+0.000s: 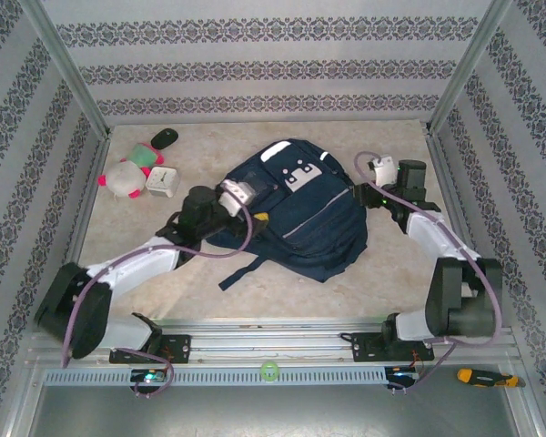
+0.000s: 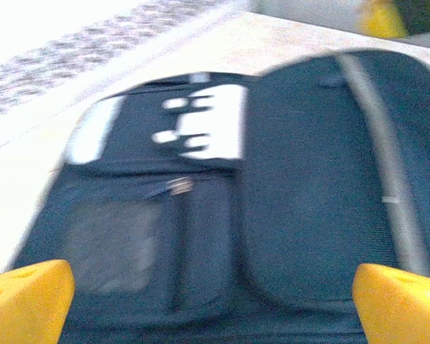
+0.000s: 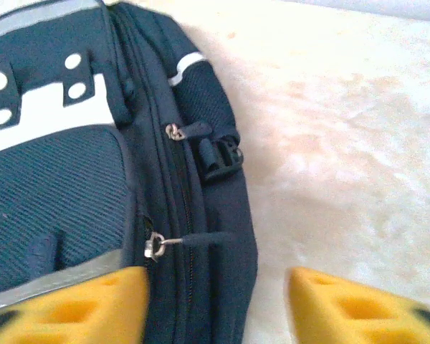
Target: Pack books, pencil case, and school supplies into a backpack
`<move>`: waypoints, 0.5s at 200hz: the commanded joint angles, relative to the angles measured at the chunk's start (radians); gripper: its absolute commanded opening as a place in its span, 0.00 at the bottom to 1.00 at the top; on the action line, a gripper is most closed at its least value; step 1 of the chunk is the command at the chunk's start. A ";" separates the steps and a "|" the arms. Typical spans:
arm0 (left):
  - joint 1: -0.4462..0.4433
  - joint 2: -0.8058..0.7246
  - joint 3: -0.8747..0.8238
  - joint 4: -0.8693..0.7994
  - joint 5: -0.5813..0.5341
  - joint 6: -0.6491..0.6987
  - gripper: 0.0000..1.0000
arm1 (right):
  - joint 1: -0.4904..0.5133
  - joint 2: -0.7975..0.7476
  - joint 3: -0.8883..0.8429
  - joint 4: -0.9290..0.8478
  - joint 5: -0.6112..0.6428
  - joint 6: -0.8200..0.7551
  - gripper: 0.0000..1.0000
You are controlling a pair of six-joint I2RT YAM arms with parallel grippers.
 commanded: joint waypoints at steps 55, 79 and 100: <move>0.077 -0.119 -0.308 0.330 -0.830 0.044 0.99 | -0.096 -0.138 -0.305 0.314 0.054 0.186 0.98; 0.177 0.050 -0.403 0.609 -0.709 0.002 0.99 | -0.093 -0.063 -0.419 0.623 -0.026 0.224 0.98; 0.222 0.257 -0.463 0.984 -0.611 0.070 0.99 | -0.076 -0.019 -0.443 0.795 -0.053 0.232 0.98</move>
